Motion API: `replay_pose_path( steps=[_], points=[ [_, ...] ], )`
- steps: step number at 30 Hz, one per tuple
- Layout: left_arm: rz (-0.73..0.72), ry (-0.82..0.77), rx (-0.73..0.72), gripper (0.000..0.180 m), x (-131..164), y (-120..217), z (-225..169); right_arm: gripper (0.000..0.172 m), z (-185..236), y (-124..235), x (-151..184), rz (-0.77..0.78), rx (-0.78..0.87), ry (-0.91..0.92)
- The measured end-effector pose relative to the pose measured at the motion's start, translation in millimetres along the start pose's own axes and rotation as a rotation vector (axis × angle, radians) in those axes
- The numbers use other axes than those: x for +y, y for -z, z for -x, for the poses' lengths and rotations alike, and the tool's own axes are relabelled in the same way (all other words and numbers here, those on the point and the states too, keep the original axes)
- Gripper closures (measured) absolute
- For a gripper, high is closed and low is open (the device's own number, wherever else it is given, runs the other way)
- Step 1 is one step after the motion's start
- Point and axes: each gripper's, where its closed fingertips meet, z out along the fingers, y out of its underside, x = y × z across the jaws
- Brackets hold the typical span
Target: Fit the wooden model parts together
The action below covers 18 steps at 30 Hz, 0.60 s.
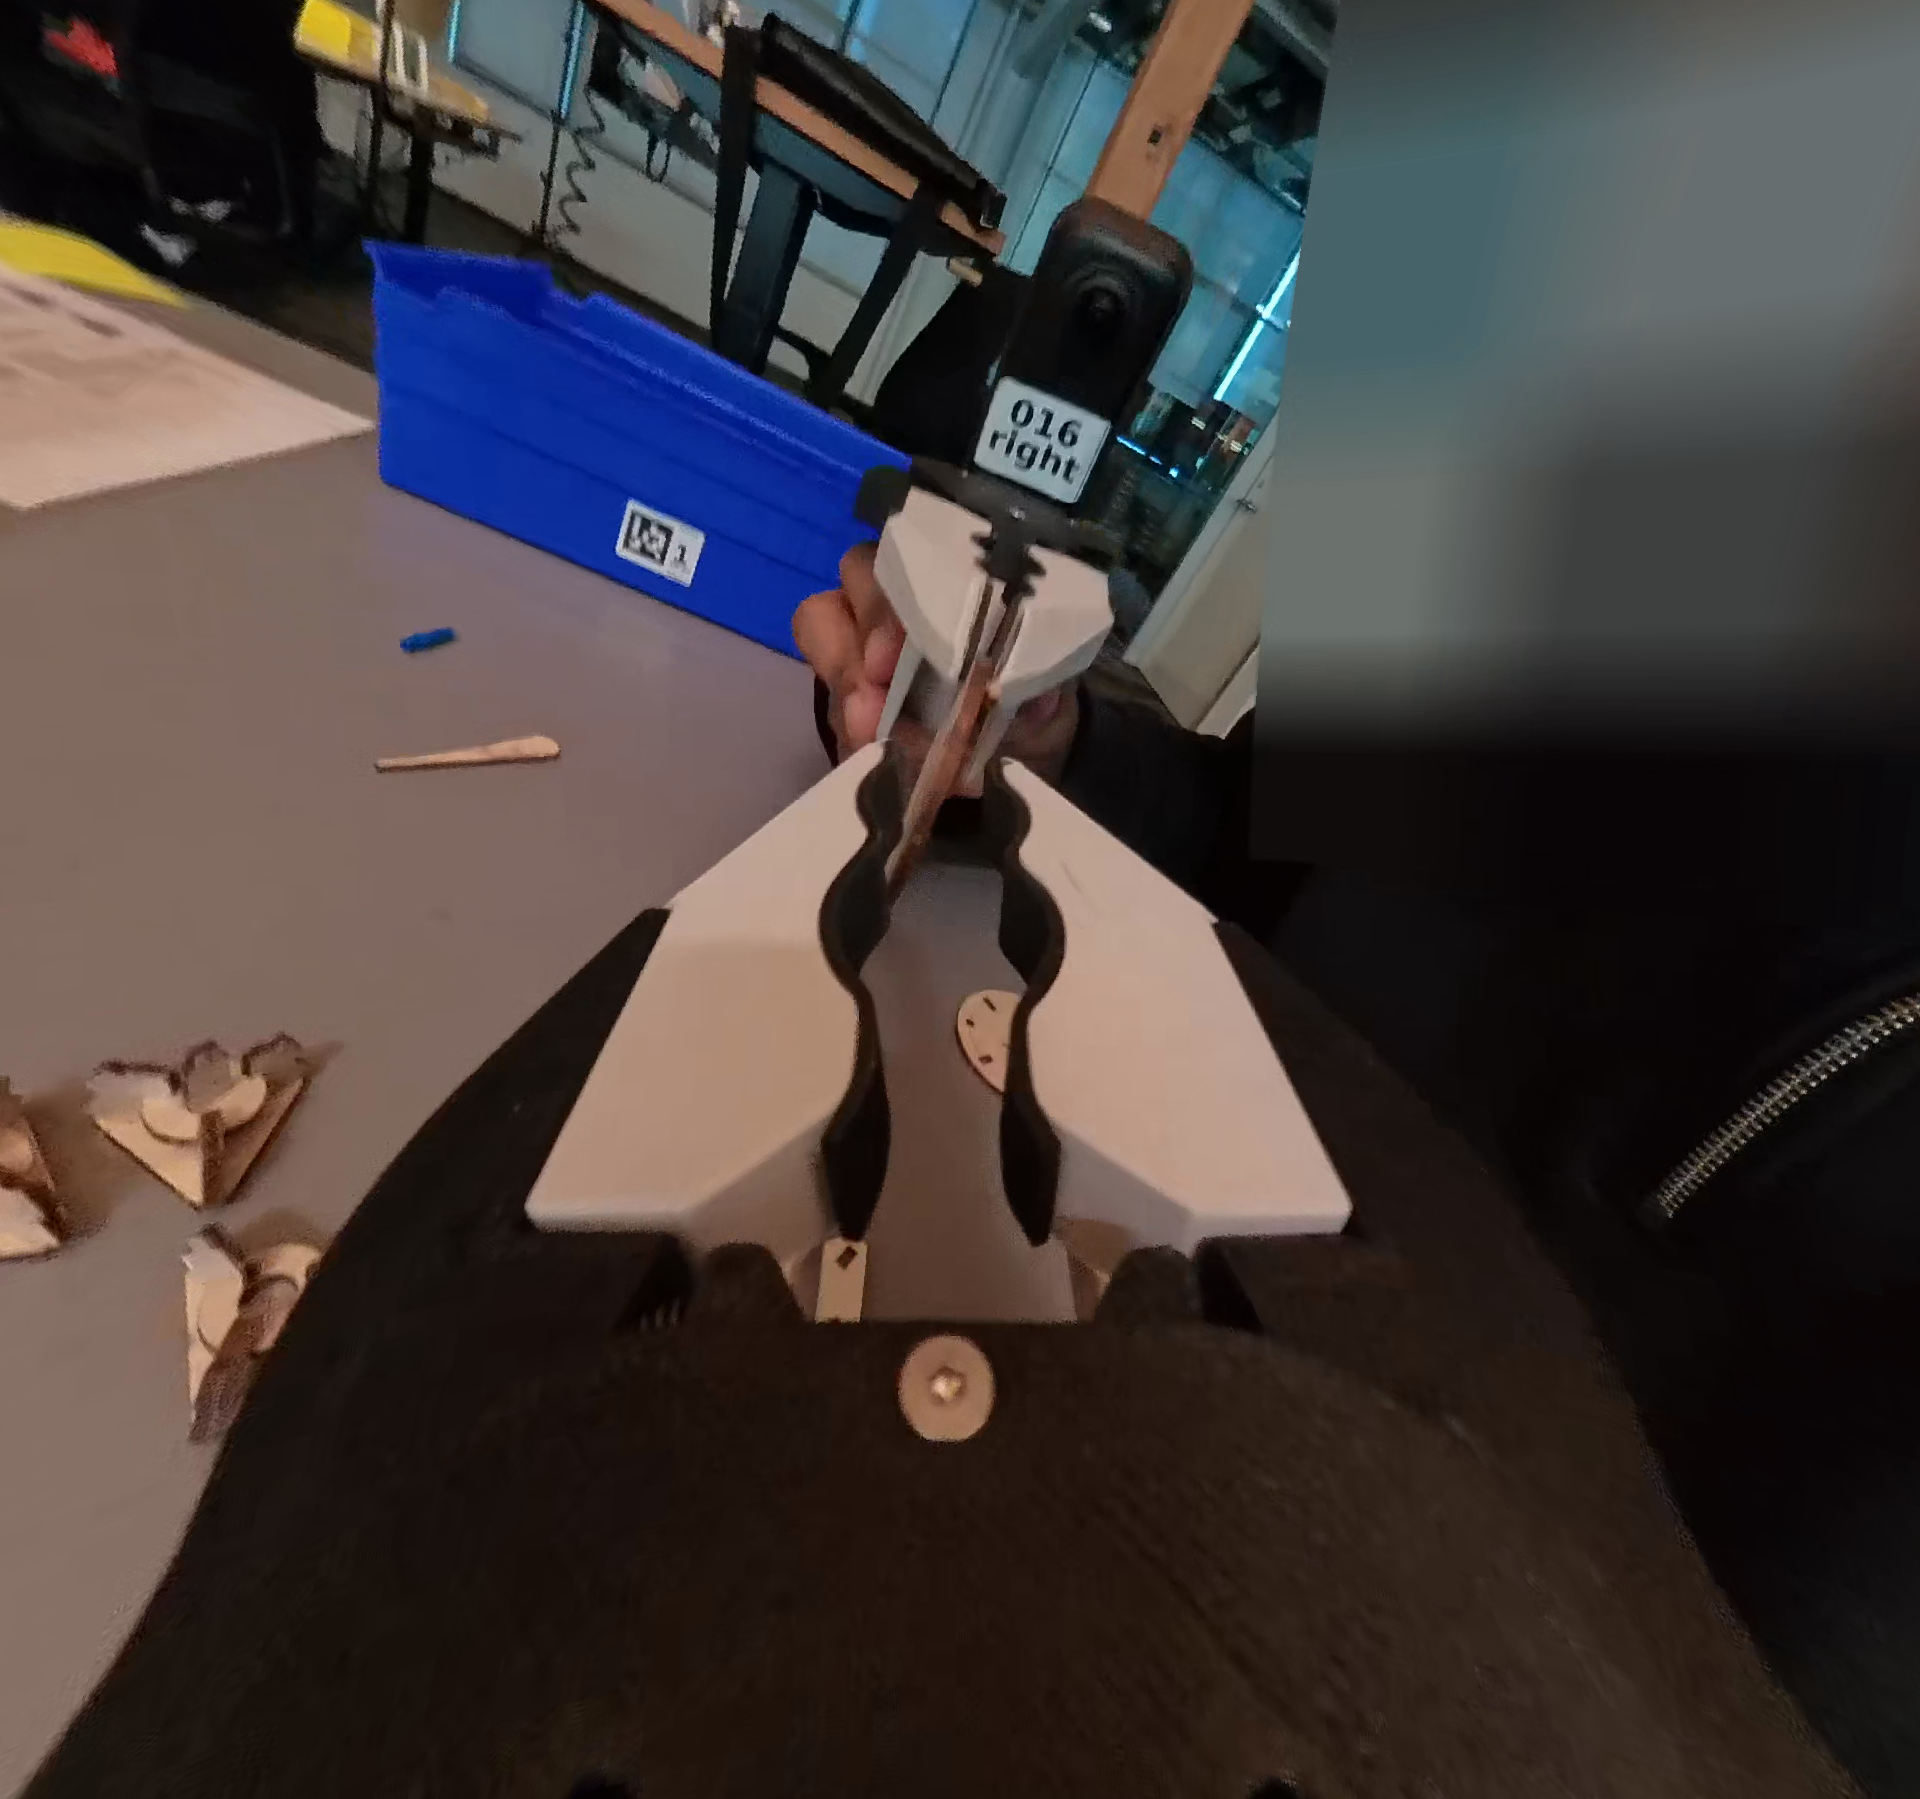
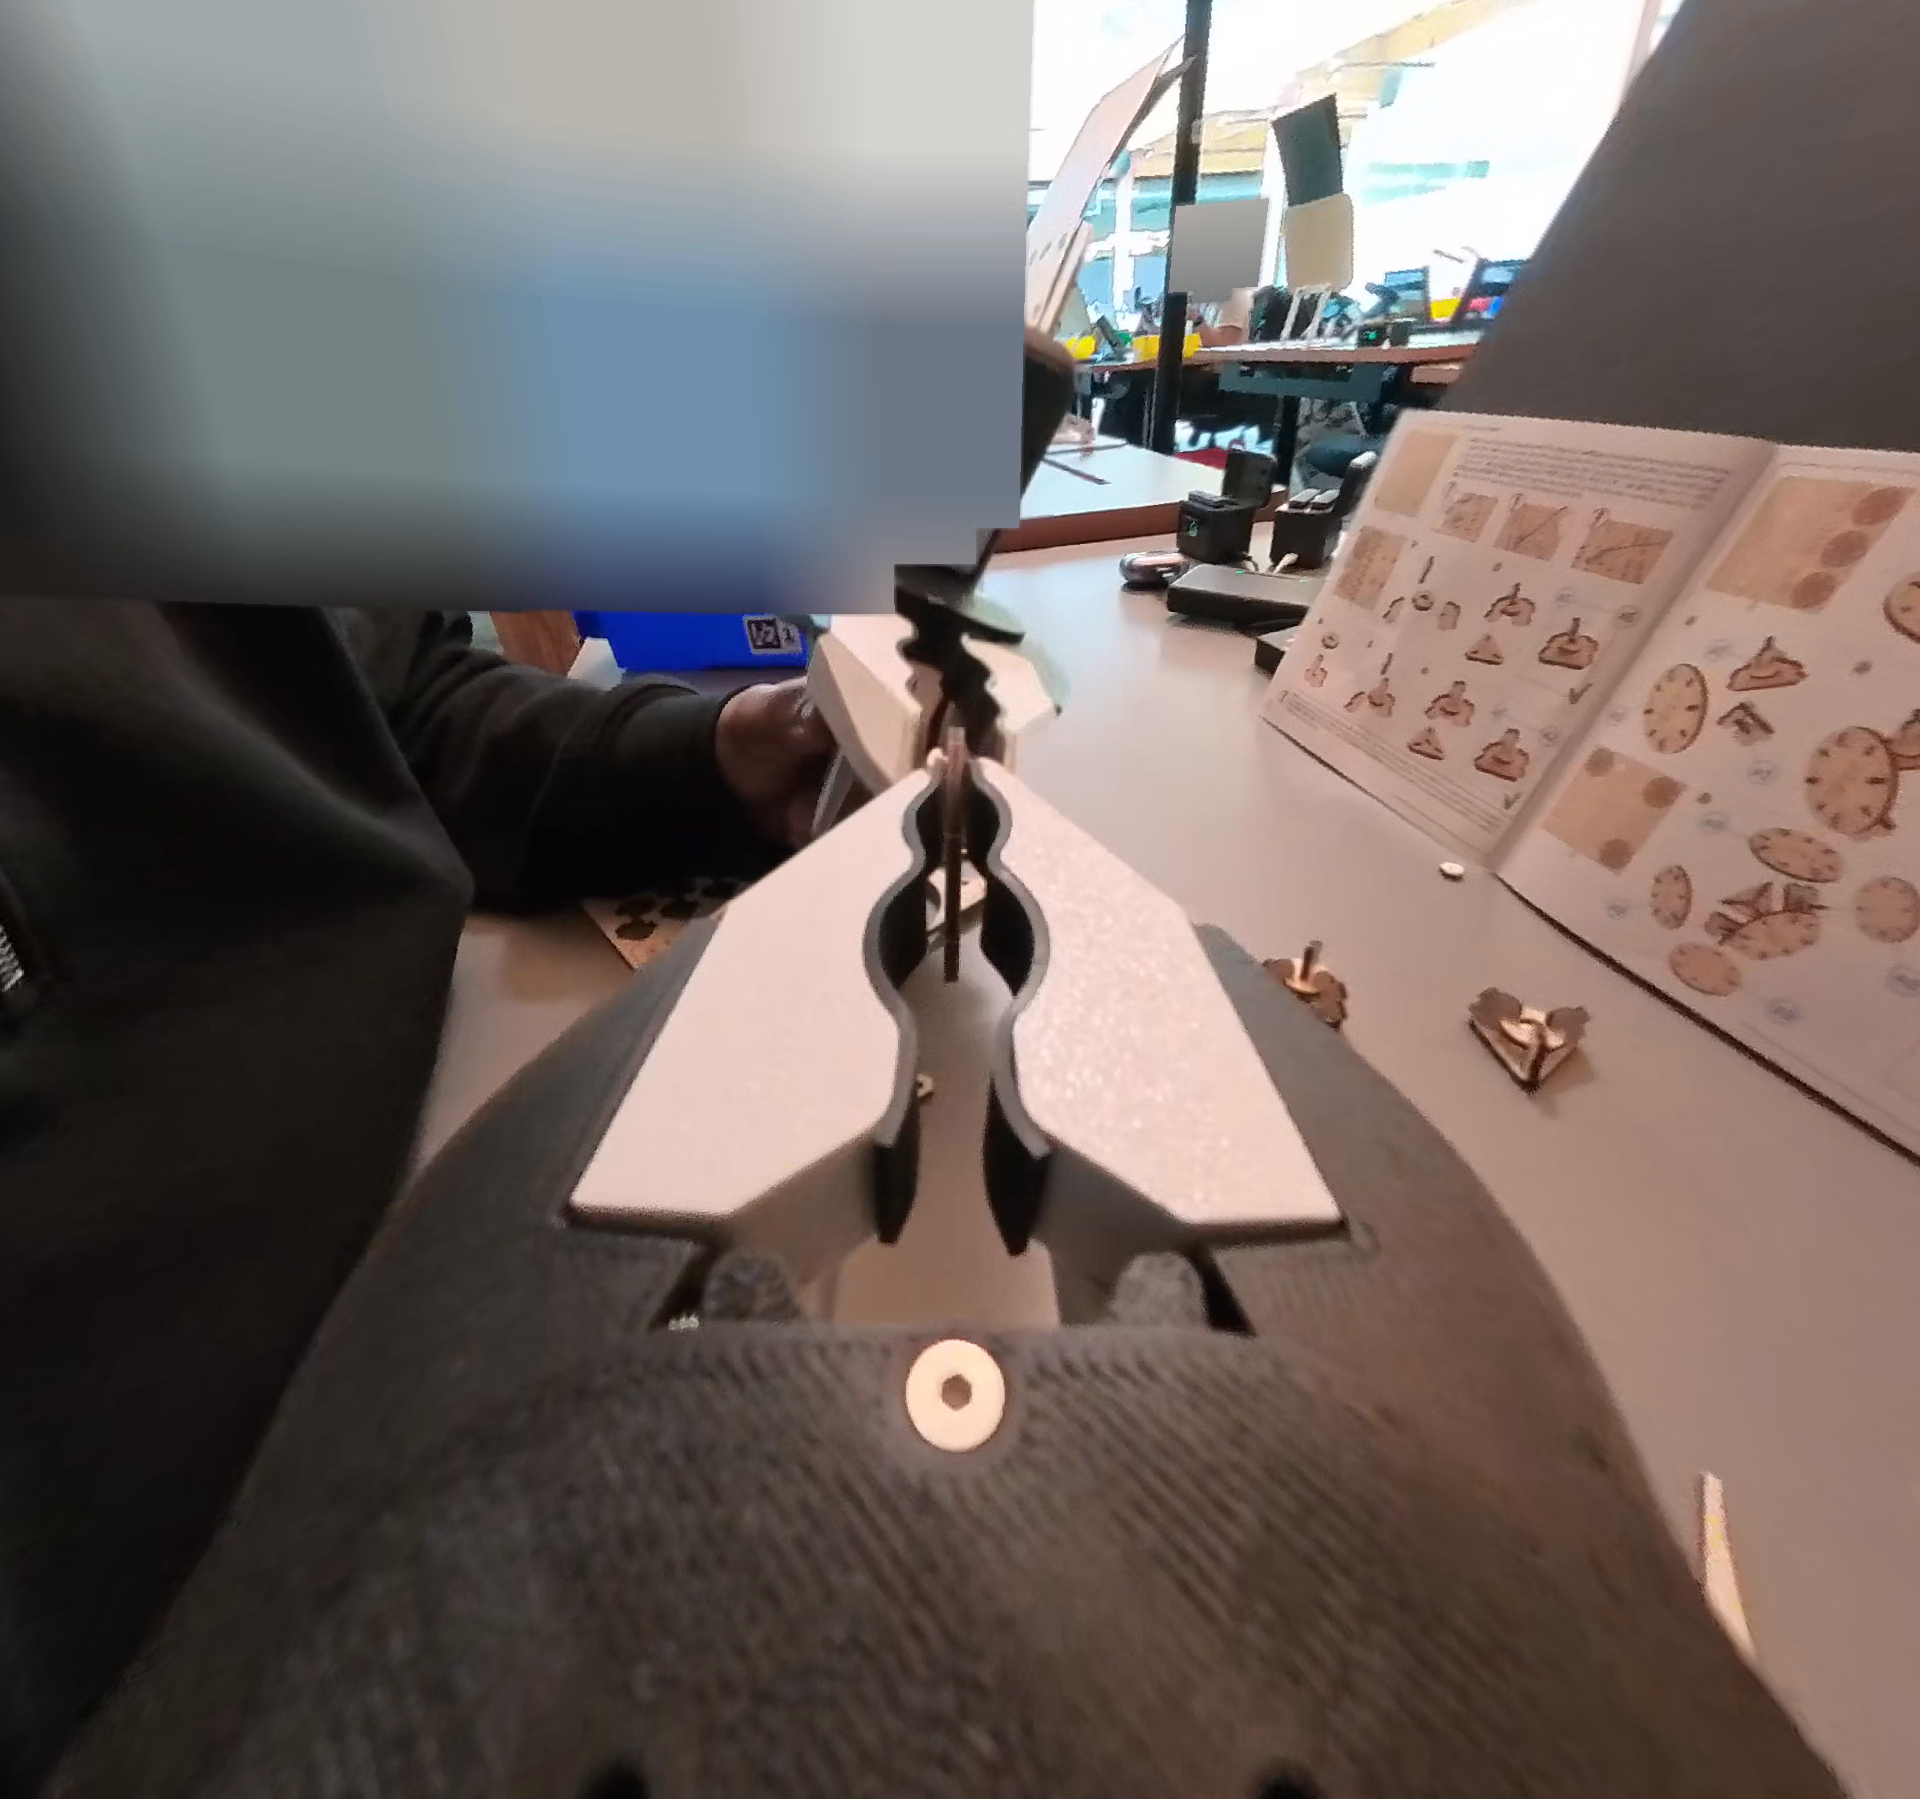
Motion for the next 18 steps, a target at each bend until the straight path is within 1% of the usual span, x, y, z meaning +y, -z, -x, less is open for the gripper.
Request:
replay_pose_path(
  steps=[2, 3, 6, 7, 8, 9, 11, 13, 15, 16, 18],
  points=[
    [0.034, 0.062, -0.015, 0.164, 8, -1, 9, 0.172, -10, 2, 3, 0.016, 0.023, -0.083],
    [0.052, 0.086, -0.034, 0.161, 12, -1, 15, 0.171, -15, 2, 12, 0.060, 0.030, -0.151],
    [0.139, 0.156, -0.143, 0.156, 32, 0, 39, 0.171, -26, 0, 62, 0.313, 0.057, -0.437],
    [0.187, 0.176, -0.186, 0.156, 41, 1, 47, 0.171, -27, 0, 78, 0.390, 0.065, -0.502],
    [0.249, 0.195, -0.245, 0.156, 53, 3, 57, 0.172, -28, 0, 92, 0.446, 0.080, -0.530],
    [0.314, 0.205, -0.288, 0.156, 64, 5, 64, 0.170, -31, 1, 103, 0.493, 0.106, -0.524],
    [0.402, 0.202, -0.320, 0.156, 78, 5, 66, 0.168, -37, 5, 113, 0.550, 0.155, -0.484],
    [0.457, 0.172, -0.358, 0.157, 85, 5, 68, 0.167, -41, 9, 117, 0.582, 0.186, -0.463],
    [0.500, 0.126, -0.393, 0.157, 90, 5, 69, 0.166, -49, 16, 123, 0.630, 0.239, -0.401],
    [0.515, 0.094, -0.408, 0.156, 91, 5, 70, 0.161, -54, 19, 122, 0.634, 0.266, -0.369],
    [0.540, -0.005, -0.451, 0.156, 90, 5, 72, 0.151, -60, 19, 115, 0.595, 0.287, -0.345]
  ],
)
